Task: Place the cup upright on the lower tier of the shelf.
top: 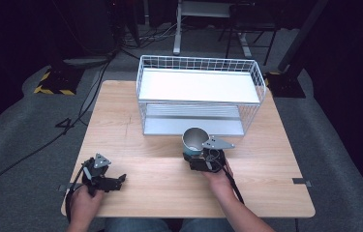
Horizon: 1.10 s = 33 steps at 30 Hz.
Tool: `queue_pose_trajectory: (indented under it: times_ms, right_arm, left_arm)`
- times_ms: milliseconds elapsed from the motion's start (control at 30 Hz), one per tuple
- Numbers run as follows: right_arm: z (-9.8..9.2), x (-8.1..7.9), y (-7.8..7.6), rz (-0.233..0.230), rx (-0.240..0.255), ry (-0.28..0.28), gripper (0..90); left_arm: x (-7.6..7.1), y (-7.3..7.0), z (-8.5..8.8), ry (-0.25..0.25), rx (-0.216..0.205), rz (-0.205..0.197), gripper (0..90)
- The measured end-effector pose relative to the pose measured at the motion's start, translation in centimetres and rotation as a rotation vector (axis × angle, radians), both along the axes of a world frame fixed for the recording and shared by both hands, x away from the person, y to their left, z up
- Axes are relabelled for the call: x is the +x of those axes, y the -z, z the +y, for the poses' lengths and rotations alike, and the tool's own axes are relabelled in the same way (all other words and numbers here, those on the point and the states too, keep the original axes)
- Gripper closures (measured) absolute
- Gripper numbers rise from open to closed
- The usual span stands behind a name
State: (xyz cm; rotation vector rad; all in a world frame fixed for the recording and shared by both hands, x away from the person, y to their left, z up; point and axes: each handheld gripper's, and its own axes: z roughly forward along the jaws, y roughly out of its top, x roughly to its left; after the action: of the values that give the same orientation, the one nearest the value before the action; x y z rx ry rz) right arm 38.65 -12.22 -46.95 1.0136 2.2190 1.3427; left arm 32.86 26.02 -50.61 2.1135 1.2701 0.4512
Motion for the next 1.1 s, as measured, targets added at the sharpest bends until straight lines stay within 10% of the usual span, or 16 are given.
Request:
queue_pose_trajectory:
  times_ms: [1100]
  right_arm:
    - [-1.2,9.3,-0.7,-0.029,-0.029,0.249,23.1]
  left_arm:
    - [0.1,0.0,-0.1,-0.001,-0.002,-0.004,0.0]
